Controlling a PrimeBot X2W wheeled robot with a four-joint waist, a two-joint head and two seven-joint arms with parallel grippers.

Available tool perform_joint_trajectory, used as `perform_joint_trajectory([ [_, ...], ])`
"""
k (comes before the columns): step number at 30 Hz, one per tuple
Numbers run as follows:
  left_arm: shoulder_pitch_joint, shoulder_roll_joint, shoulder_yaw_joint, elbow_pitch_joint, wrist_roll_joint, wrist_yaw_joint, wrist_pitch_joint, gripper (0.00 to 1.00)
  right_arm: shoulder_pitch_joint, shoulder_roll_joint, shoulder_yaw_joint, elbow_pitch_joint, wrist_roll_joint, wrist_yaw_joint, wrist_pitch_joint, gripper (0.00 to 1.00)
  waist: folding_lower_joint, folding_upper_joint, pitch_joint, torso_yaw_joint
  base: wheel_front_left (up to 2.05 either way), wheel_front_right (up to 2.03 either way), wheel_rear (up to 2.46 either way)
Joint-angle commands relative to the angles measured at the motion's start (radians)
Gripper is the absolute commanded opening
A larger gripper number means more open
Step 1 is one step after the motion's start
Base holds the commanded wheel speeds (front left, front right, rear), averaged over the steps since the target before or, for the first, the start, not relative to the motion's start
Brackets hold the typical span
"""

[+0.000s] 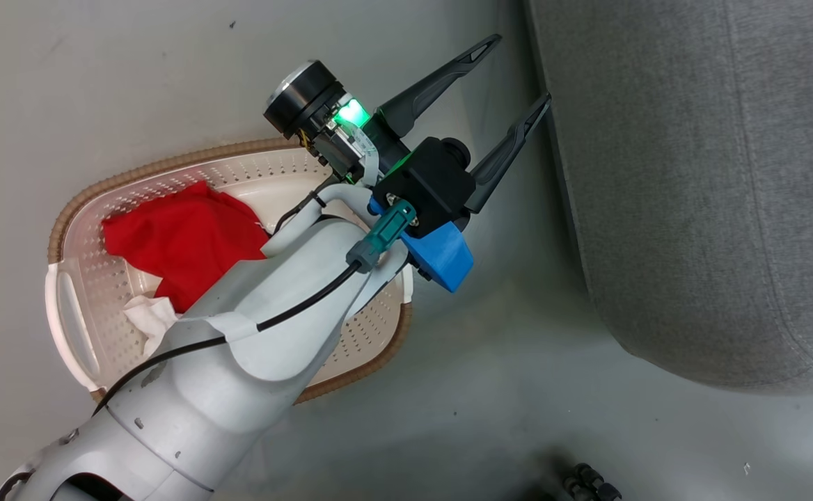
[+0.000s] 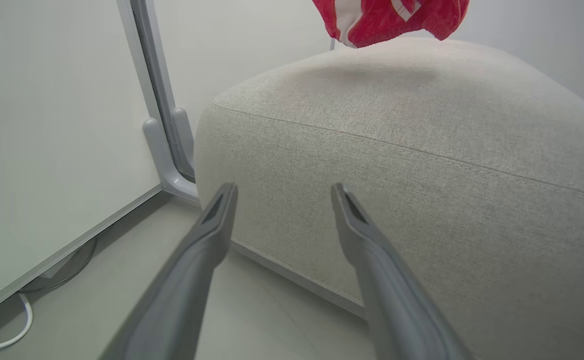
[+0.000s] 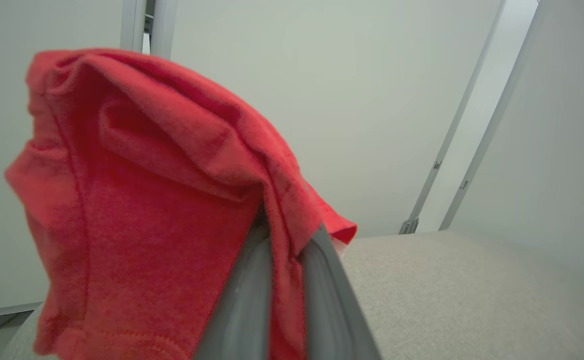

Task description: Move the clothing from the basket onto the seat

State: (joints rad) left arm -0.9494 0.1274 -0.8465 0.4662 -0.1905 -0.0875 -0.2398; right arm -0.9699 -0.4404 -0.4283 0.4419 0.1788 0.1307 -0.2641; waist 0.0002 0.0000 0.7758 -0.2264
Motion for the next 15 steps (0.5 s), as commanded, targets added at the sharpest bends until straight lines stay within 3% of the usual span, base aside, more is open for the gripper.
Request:
perform_joint_trajectory([
  [1,-0.016,0.003,0.000,-0.004,0.008,0.007,-0.007,1.00,0.015,0.008,-0.008,0.024,0.005,0.000,-0.001,0.00,-0.0002,0.0000,0.012,0.010,0.00,0.00,0.00],
  [12,-0.016,0.002,-0.006,0.007,-0.010,0.009,-0.015,1.00,0.131,0.074,-0.005,0.233,0.012,0.000,-0.001,0.00,-0.0002,0.0000,-0.009,0.011,0.00,0.00,0.00],
  [13,-0.012,0.004,-0.007,0.009,-0.011,0.010,-0.015,1.00,0.135,0.076,-0.008,0.239,0.015,0.000,-0.001,0.14,-0.0002,0.0000,-0.013,0.010,0.00,0.00,0.00],
  [14,-0.008,0.005,-0.007,0.011,-0.011,0.012,-0.017,1.00,0.140,0.077,-0.012,0.239,0.018,0.000,-0.001,0.49,-0.0002,0.0000,-0.018,0.009,0.00,0.00,0.00],
  [15,-0.003,0.005,-0.008,0.012,-0.013,0.012,-0.018,1.00,0.145,0.080,-0.015,0.236,0.018,0.000,-0.001,1.00,-0.0002,0.0000,-0.024,0.009,0.00,0.00,0.00],
])
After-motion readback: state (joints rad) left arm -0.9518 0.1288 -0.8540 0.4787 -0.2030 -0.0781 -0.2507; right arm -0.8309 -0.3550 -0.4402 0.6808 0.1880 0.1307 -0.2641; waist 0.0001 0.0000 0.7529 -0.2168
